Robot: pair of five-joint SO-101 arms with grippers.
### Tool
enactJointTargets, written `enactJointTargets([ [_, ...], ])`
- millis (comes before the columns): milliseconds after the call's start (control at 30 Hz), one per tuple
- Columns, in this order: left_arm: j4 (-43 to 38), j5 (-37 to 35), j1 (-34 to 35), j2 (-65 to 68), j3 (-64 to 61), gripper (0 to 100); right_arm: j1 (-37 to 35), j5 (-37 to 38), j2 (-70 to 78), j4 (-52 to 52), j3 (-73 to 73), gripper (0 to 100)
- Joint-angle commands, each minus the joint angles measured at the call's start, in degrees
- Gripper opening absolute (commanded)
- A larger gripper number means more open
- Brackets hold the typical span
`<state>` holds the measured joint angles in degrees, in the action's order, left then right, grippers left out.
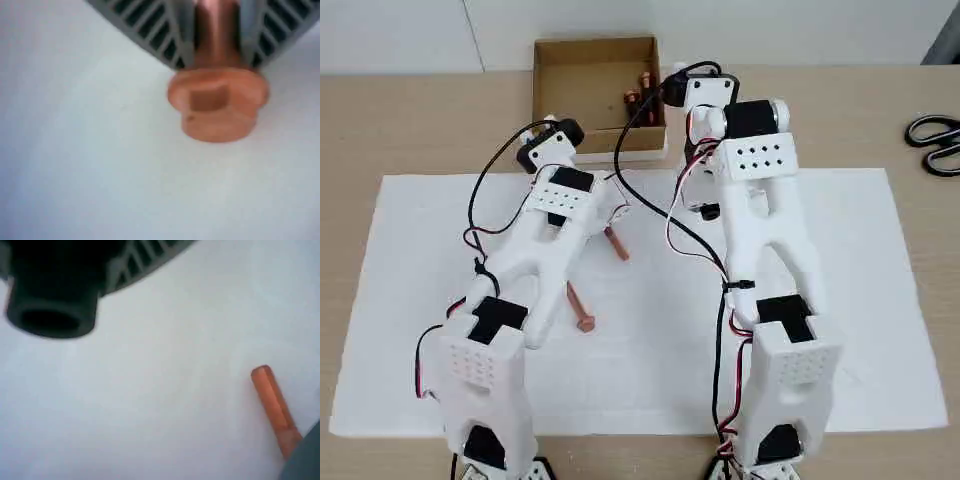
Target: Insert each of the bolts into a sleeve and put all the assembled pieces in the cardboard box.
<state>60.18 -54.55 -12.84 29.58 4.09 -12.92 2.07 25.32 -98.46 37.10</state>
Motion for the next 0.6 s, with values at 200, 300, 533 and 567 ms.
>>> enactJointTargets([
  [200, 5.80, 0.00, -3.16, -0.35, 6.90, 1, 0.57, 0.18, -9.01, -0.31, 0.53, 0.3],
  [300, 10.46, 0.00, -3.25, -0.35, 12.18, 1, 0.66, 0.26, -9.54, -0.31, 0.35, 0.3],
  [533, 20.40, 3.34, -3.25, -0.35, 22.20, 1, 0.75, 0.26, -9.71, -0.40, 0.35, 0.3],
  [567, 21.80, 3.87, -3.25, -0.35, 23.34, 1, 0.75, 0.26, -9.71, -0.40, 0.35, 0.3],
])
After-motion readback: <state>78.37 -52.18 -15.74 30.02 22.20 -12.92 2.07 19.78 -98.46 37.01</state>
